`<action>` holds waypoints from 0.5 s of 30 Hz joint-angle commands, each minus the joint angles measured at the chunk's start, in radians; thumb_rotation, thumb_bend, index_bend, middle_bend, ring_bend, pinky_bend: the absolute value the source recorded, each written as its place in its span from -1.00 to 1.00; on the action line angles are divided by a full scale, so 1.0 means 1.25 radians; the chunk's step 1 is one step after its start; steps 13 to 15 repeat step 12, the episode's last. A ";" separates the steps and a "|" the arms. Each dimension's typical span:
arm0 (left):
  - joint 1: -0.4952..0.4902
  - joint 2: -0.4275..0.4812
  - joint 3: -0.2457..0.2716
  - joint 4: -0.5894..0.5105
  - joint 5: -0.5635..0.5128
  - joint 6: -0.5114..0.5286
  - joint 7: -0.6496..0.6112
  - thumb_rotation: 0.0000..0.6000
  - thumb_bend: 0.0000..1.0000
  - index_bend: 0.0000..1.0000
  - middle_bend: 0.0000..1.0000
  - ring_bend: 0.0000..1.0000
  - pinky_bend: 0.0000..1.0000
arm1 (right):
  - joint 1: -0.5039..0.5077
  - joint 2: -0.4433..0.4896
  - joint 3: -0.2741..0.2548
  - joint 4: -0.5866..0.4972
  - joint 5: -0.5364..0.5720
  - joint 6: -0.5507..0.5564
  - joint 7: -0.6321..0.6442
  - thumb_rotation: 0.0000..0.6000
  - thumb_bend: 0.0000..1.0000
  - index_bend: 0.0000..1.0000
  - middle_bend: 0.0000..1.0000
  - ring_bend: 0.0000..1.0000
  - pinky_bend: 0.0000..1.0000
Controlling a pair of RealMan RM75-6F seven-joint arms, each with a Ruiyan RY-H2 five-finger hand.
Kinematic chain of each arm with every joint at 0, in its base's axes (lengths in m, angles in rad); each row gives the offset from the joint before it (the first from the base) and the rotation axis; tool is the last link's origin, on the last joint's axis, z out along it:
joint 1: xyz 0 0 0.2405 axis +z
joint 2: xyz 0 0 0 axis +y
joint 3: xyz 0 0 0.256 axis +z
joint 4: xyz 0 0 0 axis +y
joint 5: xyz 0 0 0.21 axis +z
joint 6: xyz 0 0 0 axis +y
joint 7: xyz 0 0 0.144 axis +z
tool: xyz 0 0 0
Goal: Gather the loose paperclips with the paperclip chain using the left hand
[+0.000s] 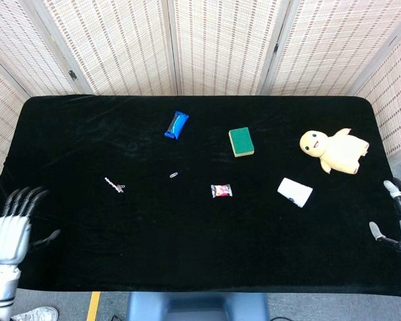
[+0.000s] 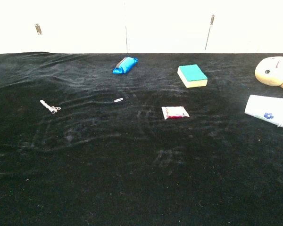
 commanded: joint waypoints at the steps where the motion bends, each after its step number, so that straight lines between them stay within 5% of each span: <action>1: 0.024 0.022 0.023 0.016 -0.003 -0.016 -0.005 1.00 -0.68 -0.63 -0.73 -0.88 -0.89 | 0.006 -0.001 0.002 0.000 0.004 -0.007 -0.006 1.00 -0.29 -1.00 -0.93 -0.98 -1.00; 15: 0.041 0.038 0.005 -0.006 0.004 -0.037 -0.004 1.00 -0.70 -0.61 -0.74 -0.89 -0.90 | 0.010 -0.010 0.002 -0.006 0.005 -0.002 -0.035 1.00 -0.29 -1.00 -0.93 -0.98 -1.00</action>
